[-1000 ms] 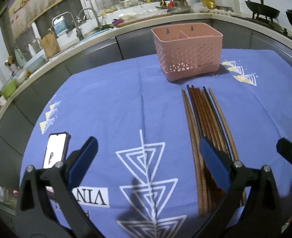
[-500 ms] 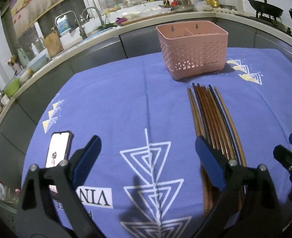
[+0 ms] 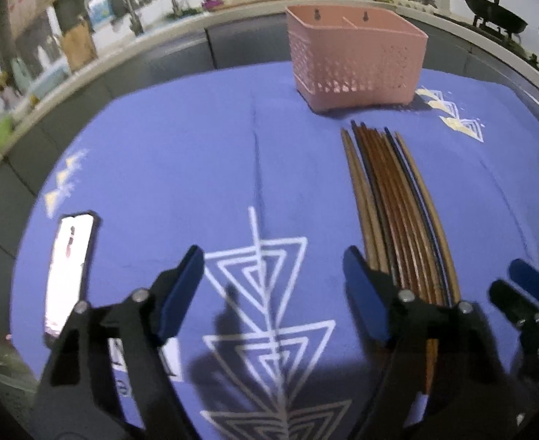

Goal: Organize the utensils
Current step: 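Move both tools toward the pile of brown chopsticks, then close the left tool on one chopstick while the right tool grasps another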

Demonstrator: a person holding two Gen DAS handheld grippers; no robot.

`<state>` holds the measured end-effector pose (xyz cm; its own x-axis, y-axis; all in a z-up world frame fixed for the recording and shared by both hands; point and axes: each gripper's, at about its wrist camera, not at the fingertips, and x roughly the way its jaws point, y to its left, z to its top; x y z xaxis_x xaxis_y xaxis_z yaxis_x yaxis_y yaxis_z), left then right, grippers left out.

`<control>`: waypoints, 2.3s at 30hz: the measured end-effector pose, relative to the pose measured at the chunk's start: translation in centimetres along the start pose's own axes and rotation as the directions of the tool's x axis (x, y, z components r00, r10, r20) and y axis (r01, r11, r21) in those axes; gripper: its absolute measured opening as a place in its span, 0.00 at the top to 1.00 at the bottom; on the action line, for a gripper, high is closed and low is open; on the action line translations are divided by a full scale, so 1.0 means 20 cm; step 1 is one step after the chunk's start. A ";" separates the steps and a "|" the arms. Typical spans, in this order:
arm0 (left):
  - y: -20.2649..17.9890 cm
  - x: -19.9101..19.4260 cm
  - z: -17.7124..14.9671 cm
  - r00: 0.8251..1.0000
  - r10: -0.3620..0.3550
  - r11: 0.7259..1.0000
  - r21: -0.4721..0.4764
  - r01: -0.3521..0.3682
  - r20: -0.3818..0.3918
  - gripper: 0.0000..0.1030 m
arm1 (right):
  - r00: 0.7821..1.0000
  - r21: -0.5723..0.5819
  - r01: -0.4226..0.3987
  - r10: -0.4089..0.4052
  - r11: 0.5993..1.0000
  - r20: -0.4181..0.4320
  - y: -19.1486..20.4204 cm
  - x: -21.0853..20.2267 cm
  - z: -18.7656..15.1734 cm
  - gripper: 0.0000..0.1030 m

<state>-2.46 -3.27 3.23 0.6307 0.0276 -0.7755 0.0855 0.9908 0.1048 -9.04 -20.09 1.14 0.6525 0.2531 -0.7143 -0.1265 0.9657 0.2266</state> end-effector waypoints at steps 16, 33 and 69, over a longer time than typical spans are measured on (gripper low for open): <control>-0.10 0.13 0.01 0.987 -0.135 0.990 0.019 0.137 -0.082 0.53 | 0.988 -0.161 0.149 -0.151 0.976 -0.005 0.06 0.08 -0.02 0.64; -0.09 0.15 0.05 0.975 -0.200 0.979 0.006 0.202 -0.094 0.53 | 0.993 -0.144 0.120 -0.122 0.982 -0.003 0.02 0.10 0.01 0.64; -0.15 0.36 0.33 0.982 -0.153 0.983 0.086 0.163 -0.113 0.65 | 0.986 -0.238 0.020 -0.059 0.971 -0.158 0.02 0.44 0.44 0.70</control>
<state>6.95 -6.89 1.55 0.5189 -0.1097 -0.8478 0.2532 0.9669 0.0299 3.21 -17.90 0.70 0.5329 0.2017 -0.8218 -0.2873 0.9566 0.0485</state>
